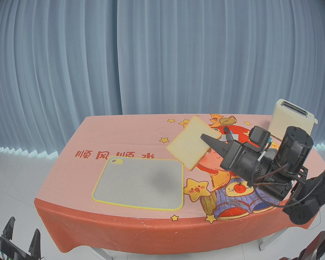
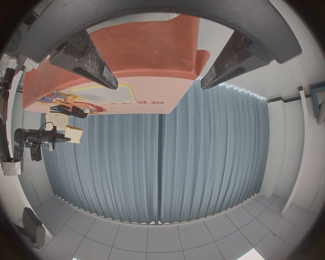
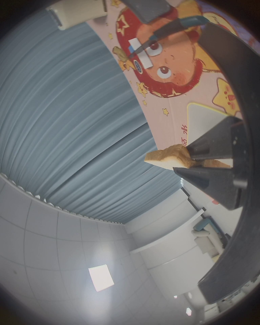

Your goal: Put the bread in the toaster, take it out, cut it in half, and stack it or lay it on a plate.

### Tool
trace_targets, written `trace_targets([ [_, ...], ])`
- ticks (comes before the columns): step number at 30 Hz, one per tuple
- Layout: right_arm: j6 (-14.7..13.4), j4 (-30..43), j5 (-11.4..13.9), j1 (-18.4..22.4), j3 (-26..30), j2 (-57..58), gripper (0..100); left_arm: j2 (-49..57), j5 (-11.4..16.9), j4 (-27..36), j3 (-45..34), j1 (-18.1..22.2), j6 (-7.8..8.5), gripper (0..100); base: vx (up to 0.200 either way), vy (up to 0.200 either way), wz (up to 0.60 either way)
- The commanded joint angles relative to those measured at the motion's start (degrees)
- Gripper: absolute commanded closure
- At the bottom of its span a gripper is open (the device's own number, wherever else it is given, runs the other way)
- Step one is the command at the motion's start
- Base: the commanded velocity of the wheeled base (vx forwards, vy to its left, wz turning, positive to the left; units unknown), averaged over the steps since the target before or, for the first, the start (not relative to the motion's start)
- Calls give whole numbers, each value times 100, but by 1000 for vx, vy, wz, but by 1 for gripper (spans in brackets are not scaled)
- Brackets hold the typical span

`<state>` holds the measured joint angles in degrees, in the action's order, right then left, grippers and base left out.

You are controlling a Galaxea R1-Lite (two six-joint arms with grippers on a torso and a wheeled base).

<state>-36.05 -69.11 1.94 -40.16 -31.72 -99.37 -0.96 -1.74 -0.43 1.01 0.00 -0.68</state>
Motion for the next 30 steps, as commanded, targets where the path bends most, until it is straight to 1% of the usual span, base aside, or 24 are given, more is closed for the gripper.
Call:
trace_targets([
  [1, -254, -6, -150, -177, -221, -461, 100, -9, -1, -1, -101, 0, -2, 0, 0, 0, 0],
  [2, -333, -6, -159, -177, -247, -514, 100, -9, -1, -1, -101, 0, -2, 0, 0, 0, 0],
  [4, -377, -6, -159, -186, -256, -522, 100, -9, -1, -1, -101, 0, -2, 0, 0, 0, 0],
  [9, -588, -6, -159, -186, -344, -593, 100, -9, -1, -1, -101, 0, -2, 0, 0, 0, 0],
  [16, -605, -15, -203, -230, -388, -602, 100, -9, -1, -1, -101, 0, -2, 0, 0, 0, 0],
  [19, -605, -94, -211, -238, -396, -593, 100, -9, -1, -1, -101, 0, -2, 0, 0, 0, 0],
  [20, -605, -226, -220, -265, -388, -628, 100, -9, -1, -1, -101, 0, -2, 0, 0, 0, 0],
  [25, -605, -287, -220, -309, -388, -637, 100, -9, -1, -1, -101, 0, -2, 0, 0, 0, 0],
  [29, -702, -287, -220, -361, -396, -645, 100, -9, -1, -1, -101, 0, -2, 0, 0, 0, 0],
  [30, -816, -287, -229, -388, -396, -628, 100, -9, -1, -1, -101, 0, -2, 0, 0, 0, 0],
])
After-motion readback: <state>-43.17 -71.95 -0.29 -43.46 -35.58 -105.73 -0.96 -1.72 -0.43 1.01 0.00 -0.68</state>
